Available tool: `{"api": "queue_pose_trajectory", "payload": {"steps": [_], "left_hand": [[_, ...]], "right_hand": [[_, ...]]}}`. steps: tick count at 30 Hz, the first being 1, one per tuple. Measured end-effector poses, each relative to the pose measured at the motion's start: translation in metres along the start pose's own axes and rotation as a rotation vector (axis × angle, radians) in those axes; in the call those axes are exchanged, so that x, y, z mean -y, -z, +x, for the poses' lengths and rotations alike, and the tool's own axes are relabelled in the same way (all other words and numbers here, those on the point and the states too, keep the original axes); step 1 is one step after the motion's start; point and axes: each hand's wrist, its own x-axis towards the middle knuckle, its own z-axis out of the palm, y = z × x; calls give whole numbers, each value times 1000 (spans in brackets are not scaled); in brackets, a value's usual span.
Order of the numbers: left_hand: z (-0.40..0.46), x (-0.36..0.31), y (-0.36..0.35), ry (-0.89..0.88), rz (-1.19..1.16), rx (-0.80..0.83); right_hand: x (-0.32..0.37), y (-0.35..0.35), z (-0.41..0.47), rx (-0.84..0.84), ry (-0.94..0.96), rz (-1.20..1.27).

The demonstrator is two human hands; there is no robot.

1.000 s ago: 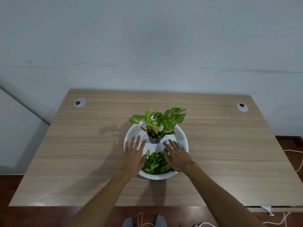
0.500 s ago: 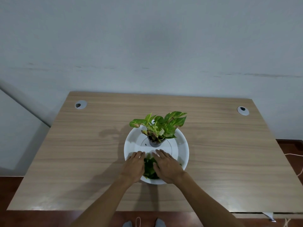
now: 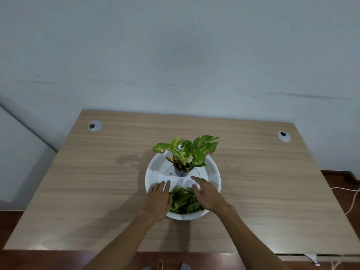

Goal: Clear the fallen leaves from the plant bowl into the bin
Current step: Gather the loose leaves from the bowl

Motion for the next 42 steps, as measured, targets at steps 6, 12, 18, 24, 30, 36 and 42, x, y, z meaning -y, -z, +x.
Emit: {"api": "queue_pose_trajectory", "payload": {"steps": [6, 12, 18, 24, 30, 36, 42], "left_hand": [[2, -16, 3, 58, -49, 129], [3, -37, 7, 191, -358, 262], [9, -43, 16, 305, -606, 344], [7, -39, 16, 361, -799, 343], [12, -15, 14, 308, -629, 124], [18, -6, 6, 217, -559, 105], [15, -2, 2, 123, -483, 88]], "right_hand": [[-6, 2, 10, 191, -146, -134], [14, -11, 3, 274, -179, -178], [24, -20, 1, 245, -182, -69], [30, -26, -2, 237, -197, 28], [23, -26, -1, -5, -124, -63], [23, -48, -8, 77, 149, -349], [15, -41, -20, 26, 244, -373]]}}
